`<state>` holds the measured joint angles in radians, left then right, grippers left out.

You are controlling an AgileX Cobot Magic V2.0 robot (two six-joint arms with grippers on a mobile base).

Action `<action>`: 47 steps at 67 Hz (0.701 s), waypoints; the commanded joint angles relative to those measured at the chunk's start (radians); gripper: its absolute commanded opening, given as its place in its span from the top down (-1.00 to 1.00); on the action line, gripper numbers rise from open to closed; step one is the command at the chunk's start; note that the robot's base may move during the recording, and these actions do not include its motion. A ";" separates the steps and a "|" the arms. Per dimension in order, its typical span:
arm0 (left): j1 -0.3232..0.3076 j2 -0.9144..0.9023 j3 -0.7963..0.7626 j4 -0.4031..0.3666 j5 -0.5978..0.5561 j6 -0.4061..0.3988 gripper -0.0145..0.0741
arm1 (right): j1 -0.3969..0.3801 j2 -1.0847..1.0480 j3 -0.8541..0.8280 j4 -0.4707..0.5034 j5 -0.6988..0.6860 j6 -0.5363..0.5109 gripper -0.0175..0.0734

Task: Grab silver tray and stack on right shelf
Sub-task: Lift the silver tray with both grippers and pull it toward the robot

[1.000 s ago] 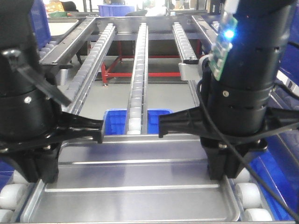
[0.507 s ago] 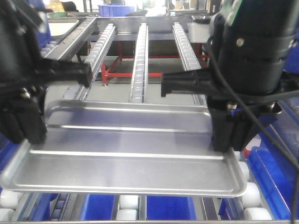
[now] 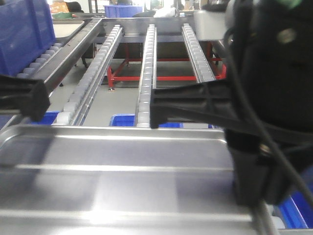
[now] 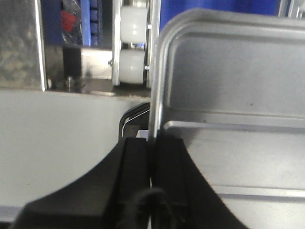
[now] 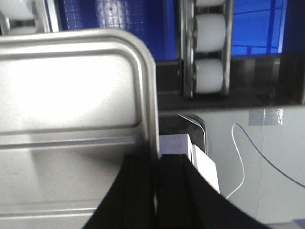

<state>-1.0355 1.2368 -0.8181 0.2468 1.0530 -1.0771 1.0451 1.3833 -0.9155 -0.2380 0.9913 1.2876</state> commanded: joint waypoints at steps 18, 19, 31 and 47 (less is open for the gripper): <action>-0.155 -0.028 -0.025 0.035 -0.014 -0.181 0.90 | 0.034 -0.173 0.086 -0.020 -0.029 0.028 0.46; -0.155 -0.028 -0.025 0.035 -0.016 -0.184 0.90 | 0.034 -0.181 0.092 -0.020 -0.029 0.030 0.46; -0.155 -0.018 -0.025 0.035 -0.042 -0.196 0.90 | 0.034 -0.221 0.126 -0.020 -0.036 0.044 0.46; -0.155 0.022 -0.031 0.035 -0.060 -0.196 0.90 | 0.035 -0.218 0.131 -0.020 -0.038 0.057 0.46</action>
<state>-1.1819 1.2763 -0.8159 0.2666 1.0104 -1.2524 1.0779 1.1878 -0.7629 -0.2365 0.9752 1.3346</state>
